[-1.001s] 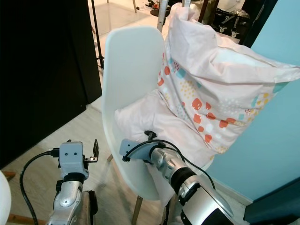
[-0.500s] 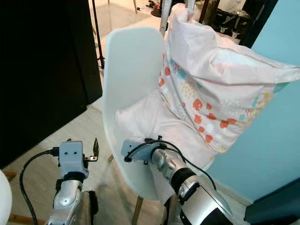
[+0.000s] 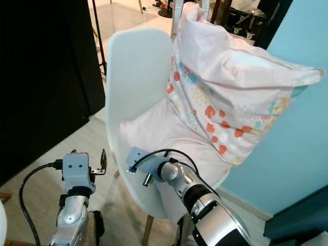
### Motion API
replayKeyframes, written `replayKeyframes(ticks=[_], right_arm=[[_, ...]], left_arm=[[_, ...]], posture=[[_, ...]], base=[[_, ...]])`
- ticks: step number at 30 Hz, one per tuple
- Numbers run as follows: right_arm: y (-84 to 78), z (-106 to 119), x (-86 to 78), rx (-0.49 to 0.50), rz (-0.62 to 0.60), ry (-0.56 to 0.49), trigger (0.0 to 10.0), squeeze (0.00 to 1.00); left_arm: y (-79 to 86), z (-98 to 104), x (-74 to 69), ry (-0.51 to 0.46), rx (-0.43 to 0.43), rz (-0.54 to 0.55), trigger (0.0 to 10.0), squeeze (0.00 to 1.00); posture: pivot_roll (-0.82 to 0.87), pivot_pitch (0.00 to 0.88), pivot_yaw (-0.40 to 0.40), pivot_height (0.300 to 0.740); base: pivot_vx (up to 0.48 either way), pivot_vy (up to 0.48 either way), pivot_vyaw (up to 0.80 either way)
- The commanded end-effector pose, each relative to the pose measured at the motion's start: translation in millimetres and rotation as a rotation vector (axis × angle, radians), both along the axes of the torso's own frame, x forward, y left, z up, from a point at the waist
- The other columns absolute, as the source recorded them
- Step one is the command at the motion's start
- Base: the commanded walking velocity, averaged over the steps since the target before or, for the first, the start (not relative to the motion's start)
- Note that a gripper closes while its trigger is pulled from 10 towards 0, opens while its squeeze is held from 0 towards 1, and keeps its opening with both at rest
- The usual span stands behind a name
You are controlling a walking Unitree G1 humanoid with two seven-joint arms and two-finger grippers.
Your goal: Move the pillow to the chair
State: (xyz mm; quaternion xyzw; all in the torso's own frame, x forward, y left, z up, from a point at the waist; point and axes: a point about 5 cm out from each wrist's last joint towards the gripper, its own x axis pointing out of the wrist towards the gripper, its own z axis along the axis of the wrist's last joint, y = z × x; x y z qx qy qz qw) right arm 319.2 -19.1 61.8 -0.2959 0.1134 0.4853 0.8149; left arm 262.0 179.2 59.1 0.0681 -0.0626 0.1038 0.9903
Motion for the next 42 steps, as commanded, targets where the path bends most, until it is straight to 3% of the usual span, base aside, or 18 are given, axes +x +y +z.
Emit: replayKeyframes(ticks=[1, 4, 7, 10, 13, 17, 25, 30, 31, 34, 36, 37, 38, 42], right_arm=[[10.8, 2, -8.3, 0.066, 0.093, 0.030, 0.0, 0.00], [25.9, 19, -20.1, 0.285, 0.243, 0.174, 0.0, 0.00], [29.9, 25, -24.1, 0.359, 0.296, 0.220, 0.0, 0.00], [36.4, 44, -30.2, 0.529, 0.382, 0.315, 0.0, 0.00], [37.2, 48, -31.0, 0.562, 0.396, 0.333, 0.0, 0.00], [39.5, 67, -44.0, 0.673, 0.558, 0.427, 0.0, 0.00], [39.6, 77, -55.6, 0.734, 0.665, 0.493, 0.0, 0.00], [40.7, 77, -51.2, 0.710, 0.604, 0.454, 0.0, 0.00], [40.5, 61, -38.2, 0.559, 0.455, 0.374, 10.0, 0.00], [29.5, 37, -21.2, 0.329, 0.260, 0.273, 10.0, 0.00], [26.1, 34, -18.4, 0.296, 0.231, 0.256, 10.0, 0.00], [19.3, 32, -12.9, 0.274, 0.178, 0.233, 10.0, 0.71], [13.3, 31, -9.3, 0.261, 0.145, 0.219, 10.0, 1.00], [-5.6, 27, -0.4, 0.178, 0.051, 0.162, 10.0, 1.00]], left_arm=[[2.1, -2, 0.0, 0.021, -0.003, 0.002, 10.0, 0.00], [4.6, -1, 0.9, 0.019, -0.002, 0.007, 10.0, 0.00], [5.0, -1, 1.1, 0.019, -0.001, 0.007, 10.0, 0.00], [4.1, -1, 1.0, 0.018, -0.003, 0.009, 10.0, 0.00], [3.3, -1, 0.8, 0.018, -0.004, 0.008, 10.0, 0.00], [-0.8, -4, -0.2, 0.026, -0.007, -0.002, 10.0, 0.00], [1.5, 2, 3.7, 0.006, -0.001, 0.003, 10.0, 0.00], [9.2, 8, 6.4, -0.017, -0.007, 0.031, 10.0, 0.00], [11.0, 8, 6.5, -0.018, -0.009, 0.035, 10.0, 0.00], [11.3, 7, 5.9, -0.015, -0.009, 0.034, 10.0, 0.00], [11.5, 7, 5.5, -0.014, -0.010, 0.034, 10.0, 0.00], [11.8, 6, 4.7, -0.011, -0.010, 0.037, 10.0, 0.00], [12.3, 5, 3.6, -0.009, -0.013, 0.041, 10.0, 0.00], [19.1, 2, -0.7, 0.000, -0.032, 0.077, 10.0, 0.00]], posture=[[0.05, 0.112, -0.151, 0.553], [0.04, 0.113, -0.143, 0.553], [0.04, 0.113, -0.143, 0.553], [0.04, 0.112, -0.146, 0.553], [0.04, 0.112, -0.149, 0.553], [0.05, 0.105, -0.153, 0.553], [0.05, 0.092, -0.157, 0.553], [0.06, 0.083, -0.157, 0.553], [0.05, 0.085, -0.156, 0.553], [0.05, 0.089, -0.153, 0.553], [0.05, 0.089, -0.153, 0.553], [0.05, 0.089, -0.153, 0.553], [0.05, 0.099, -0.157, 0.553], [0.05, 0.107, -0.158, 0.553]], base=[[0.000, 0.000, 0.00], [0.000, 0.000, 0.00], [0.000, 0.000, 0.00], [0.000, 0.000, 0.00], [0.000, 0.000, 0.00], [0.000, 0.000, 0.00], [0.000, 0.000, 0.00], [0.000, 0.000, 0.00], [0.000, 0.000, 0.00], [0.000, 0.000, 0.00], [0.000, 0.000, 0.00], [0.000, 0.000, 0.00], [0.000, 0.000, 0.00], [0.000, 0.000, 0.00]])
